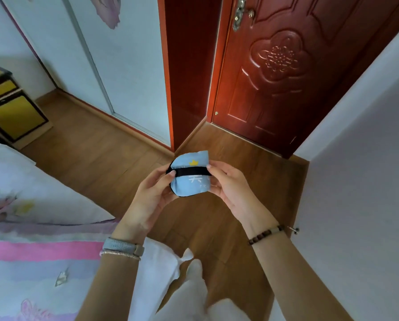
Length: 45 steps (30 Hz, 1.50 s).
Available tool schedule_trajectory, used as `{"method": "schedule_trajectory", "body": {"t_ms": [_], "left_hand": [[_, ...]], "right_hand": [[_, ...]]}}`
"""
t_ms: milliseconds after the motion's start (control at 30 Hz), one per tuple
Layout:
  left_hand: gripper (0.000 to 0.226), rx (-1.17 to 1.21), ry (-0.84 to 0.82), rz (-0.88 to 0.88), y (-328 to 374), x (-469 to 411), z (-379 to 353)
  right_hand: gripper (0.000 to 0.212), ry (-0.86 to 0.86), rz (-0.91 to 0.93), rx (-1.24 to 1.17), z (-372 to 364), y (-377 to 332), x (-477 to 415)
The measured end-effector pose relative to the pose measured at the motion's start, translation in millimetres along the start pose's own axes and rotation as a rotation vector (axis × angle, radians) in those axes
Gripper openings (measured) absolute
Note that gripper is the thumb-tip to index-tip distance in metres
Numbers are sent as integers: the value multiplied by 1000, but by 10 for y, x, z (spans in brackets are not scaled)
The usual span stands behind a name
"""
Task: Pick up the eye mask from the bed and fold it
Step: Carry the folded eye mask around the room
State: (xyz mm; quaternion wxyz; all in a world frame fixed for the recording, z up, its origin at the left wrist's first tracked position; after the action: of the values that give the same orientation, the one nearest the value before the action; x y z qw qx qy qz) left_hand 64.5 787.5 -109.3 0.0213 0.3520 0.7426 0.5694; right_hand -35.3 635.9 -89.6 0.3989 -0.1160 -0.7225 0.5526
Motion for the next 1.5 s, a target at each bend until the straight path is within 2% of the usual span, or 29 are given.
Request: {"method": "schedule_trajectory", "body": {"t_ms": [367,567,800,933,1033,1200,1500], "left_hand": [[19,-49,245,-139,753,-1278,172],[26,-20,429,-202,1031,-2006,387],[31,67,656,-244,1347,-2795,593],[34,122,789,-247,1480,-3007,782],[35,150,868,-251,1615,-3066,1008],[31,182,952,-255,1925,-3257,1519],[31,248,1005,-303,2728,-3979,2798]], "right_hand": [[19,-215,-29,27,-804,-760,-1603],[27,-375,-36,90,-1378,-1114,-2579],[20,-579,-49,250,-2130,-1539,-3568],[23,-708,-44,386,-2624,-1622,-3897],[14,-774,-65,395,-3013,-1598,-4020],[25,-855,-125,386,-3758,-1595,-4230],[29,-940,-146,381,-5475,-1705,-4782]]}}
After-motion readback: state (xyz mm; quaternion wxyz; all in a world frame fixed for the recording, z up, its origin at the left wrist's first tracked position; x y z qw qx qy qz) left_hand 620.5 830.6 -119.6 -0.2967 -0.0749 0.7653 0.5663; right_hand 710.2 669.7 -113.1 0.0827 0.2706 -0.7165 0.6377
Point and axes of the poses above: each hand's wrist, its own x-axis away from the middle knuckle, its own z-axis out of the back of the hand, y = z × x, the point moved 5 cm from there along -x, towards the middle knuckle, and after that the axes turned 6 degrees about y, right-handed, at the moved point
